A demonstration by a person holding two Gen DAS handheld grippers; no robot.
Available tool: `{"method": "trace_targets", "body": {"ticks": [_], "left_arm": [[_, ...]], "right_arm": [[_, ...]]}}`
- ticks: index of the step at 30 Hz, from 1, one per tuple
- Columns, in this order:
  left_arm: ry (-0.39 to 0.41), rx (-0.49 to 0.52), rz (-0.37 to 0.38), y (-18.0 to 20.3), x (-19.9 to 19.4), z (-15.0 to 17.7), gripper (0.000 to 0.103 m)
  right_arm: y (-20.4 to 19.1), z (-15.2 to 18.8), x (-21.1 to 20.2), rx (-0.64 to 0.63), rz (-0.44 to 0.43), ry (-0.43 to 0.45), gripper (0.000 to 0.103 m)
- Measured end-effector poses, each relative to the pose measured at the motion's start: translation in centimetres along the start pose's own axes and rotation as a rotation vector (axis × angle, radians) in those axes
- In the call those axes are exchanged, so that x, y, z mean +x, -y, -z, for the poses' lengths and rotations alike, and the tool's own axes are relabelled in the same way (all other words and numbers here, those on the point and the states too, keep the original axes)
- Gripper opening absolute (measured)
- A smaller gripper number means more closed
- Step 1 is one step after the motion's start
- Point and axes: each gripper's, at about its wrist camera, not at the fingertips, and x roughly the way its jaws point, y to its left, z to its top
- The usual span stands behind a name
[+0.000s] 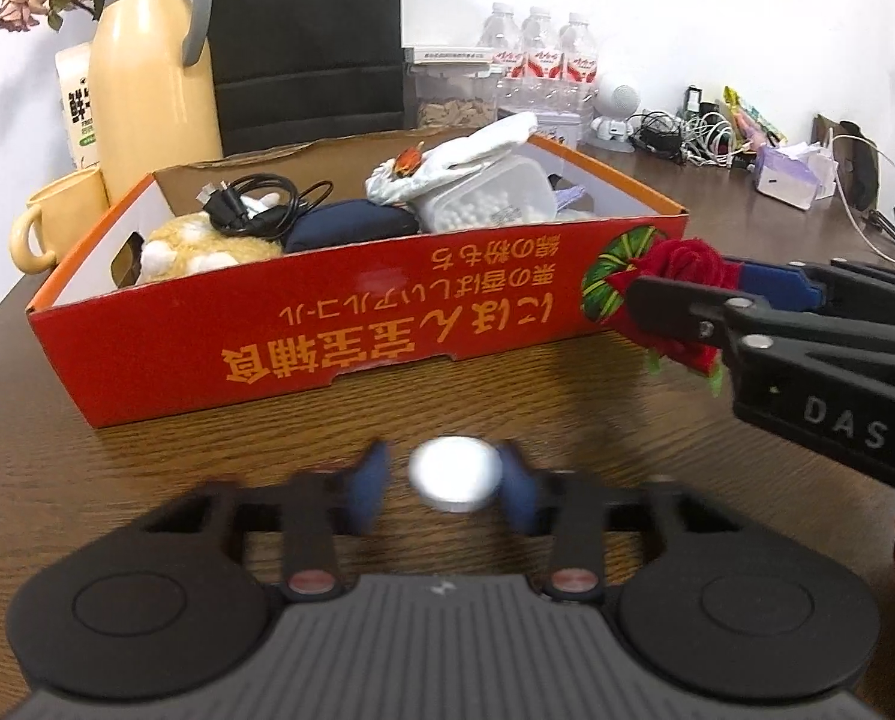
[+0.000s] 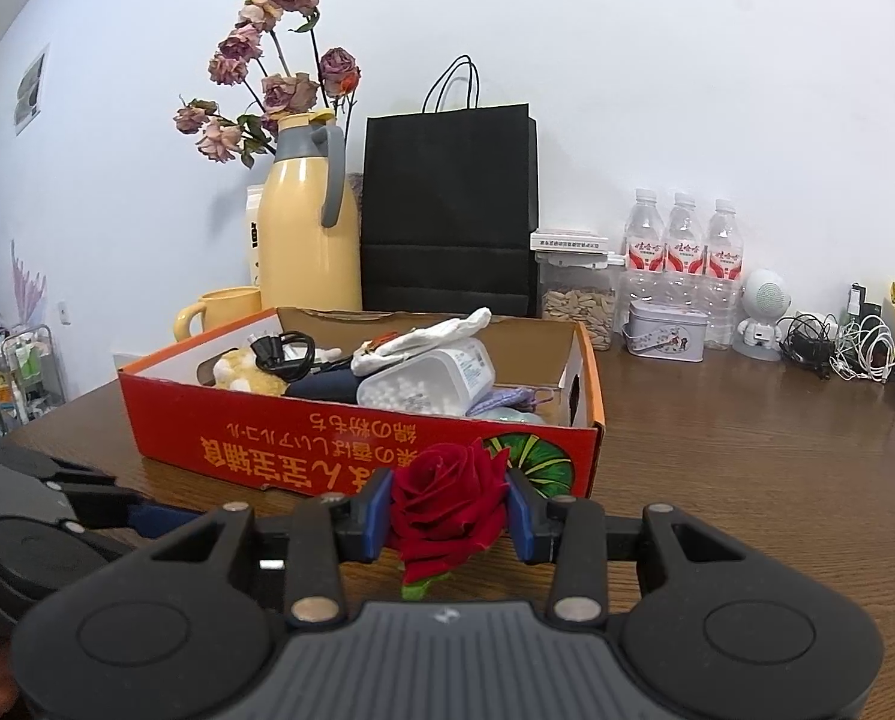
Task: Organize objects
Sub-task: 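Grasp the remaining white bottle cap with the left gripper, then carry the rose with the right into the box while the left carries the cap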
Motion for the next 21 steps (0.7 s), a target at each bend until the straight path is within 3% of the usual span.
{"method": "trace_targets", "body": {"ticks": [11,21], "left_arm": [[0.060,-0.006,0.005,-0.5,-1.3,-0.4,0.030],[0.207,-0.032,-0.049,-3.3,-3.8,-4.4,0.030]], "right_arm": [[-0.3,0.1,0.1,-0.012,0.000,-0.002,0.038],[-0.6,-2.4,-0.5,-0.027,0.002,0.085,0.038]]}}
